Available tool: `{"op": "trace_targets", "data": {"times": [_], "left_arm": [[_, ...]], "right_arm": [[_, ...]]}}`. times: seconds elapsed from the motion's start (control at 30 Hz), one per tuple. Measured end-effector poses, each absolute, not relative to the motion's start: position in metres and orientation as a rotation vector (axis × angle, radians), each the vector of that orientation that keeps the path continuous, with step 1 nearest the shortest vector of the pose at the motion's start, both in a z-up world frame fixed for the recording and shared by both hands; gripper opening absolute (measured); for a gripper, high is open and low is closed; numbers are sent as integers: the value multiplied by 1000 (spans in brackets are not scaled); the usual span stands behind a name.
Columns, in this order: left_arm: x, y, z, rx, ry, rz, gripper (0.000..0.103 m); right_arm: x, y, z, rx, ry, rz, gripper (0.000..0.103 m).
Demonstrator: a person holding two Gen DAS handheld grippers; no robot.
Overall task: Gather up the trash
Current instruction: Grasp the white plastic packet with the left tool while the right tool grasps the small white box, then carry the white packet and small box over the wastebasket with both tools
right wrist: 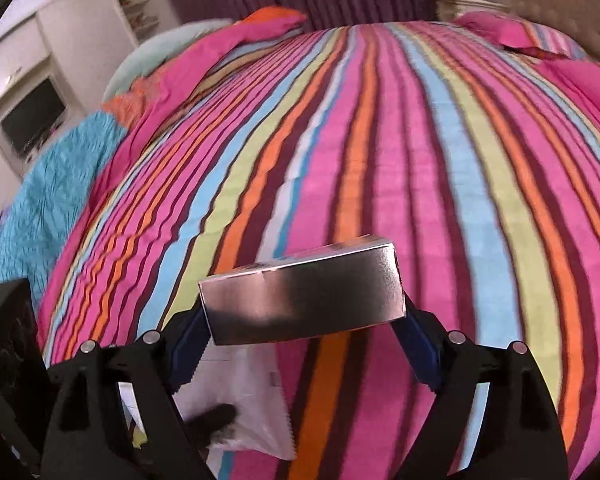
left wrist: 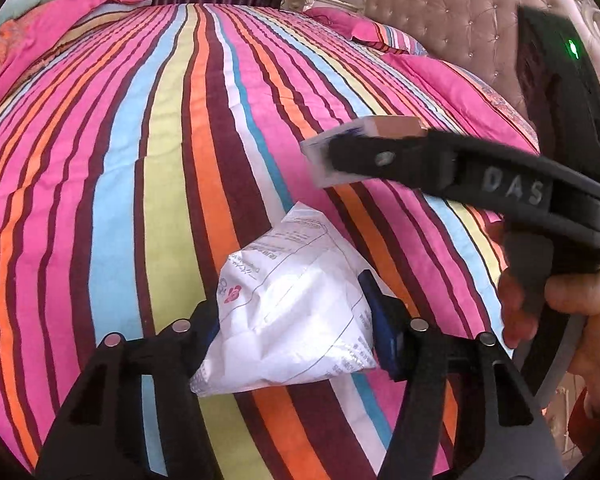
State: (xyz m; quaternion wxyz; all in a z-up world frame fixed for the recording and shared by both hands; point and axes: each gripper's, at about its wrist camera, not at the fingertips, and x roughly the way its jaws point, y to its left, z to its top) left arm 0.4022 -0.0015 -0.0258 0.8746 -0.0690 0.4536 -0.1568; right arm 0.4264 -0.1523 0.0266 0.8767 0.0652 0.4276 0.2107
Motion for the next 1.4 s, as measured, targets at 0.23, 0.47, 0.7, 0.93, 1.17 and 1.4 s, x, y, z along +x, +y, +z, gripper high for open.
{"op": "trace_targets", "data": {"times": [0.23,0.47,0.7,0.93,1.17,1.4], "left_arm": [[384,4,-7,-142,925,-313,57],[348,9,9,-106,915,-292,57],[307,13,15,-96,913,-279,57],[263,24,17,-88,918,-251,57],[200,37,18,-78,925,-236,57],[128,39,6,-74,959,-234,57]], "right_arm": [[392,-181,31,208,877,382,80],[342,-198,31,248,877,320,80],[295,-202,34,224,884,279,80],[248,-206,39,216,877,251,80],[193,-203,40,230,899,260,80],[137,-198,30,234,942,249,80]]}}
